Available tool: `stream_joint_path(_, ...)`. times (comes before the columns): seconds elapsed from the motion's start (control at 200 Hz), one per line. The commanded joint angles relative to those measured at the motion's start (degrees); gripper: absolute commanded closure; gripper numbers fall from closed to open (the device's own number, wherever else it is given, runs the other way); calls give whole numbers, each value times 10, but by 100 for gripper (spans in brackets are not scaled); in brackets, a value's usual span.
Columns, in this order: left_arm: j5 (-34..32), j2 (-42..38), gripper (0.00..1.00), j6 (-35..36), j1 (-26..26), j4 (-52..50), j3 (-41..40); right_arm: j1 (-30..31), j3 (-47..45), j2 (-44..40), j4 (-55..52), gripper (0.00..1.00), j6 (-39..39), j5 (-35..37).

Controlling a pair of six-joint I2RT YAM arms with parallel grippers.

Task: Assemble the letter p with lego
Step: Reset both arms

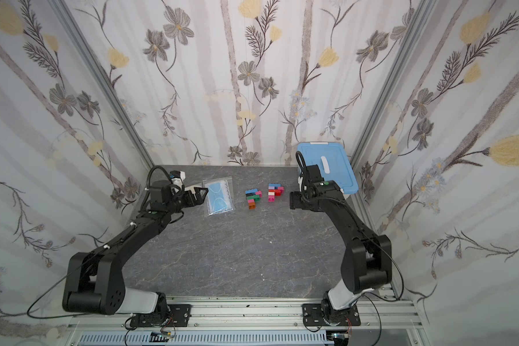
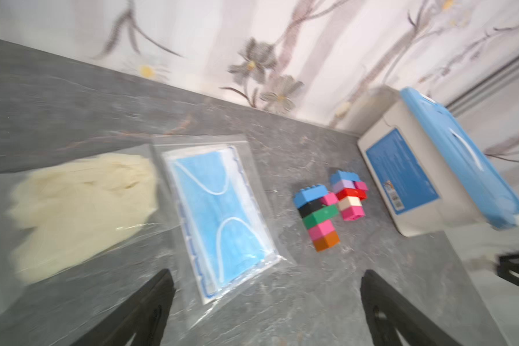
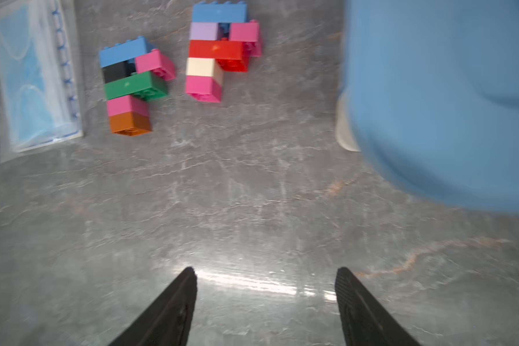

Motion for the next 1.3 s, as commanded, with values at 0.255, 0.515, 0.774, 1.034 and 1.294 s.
stream_joint_path(0.255,-279,-134,0,67,94,188,-265,-15,-453,-289,544,20,-112,215)
stream_joint_path(0.515,-186,-44,0,85,107,333,-289,-50,-621,-332,855,19,-114,232)
stream_joint_path(0.774,-82,127,0,151,73,353,-203,-96,-554,-129,961,19,-87,118)
stream_joint_path(1.034,-97,133,0,151,69,361,-201,-99,-433,-69,796,1,-122,27)
stream_joint_path(1.294,-101,132,0,152,67,362,-203,-97,-434,-72,794,1,-124,28)
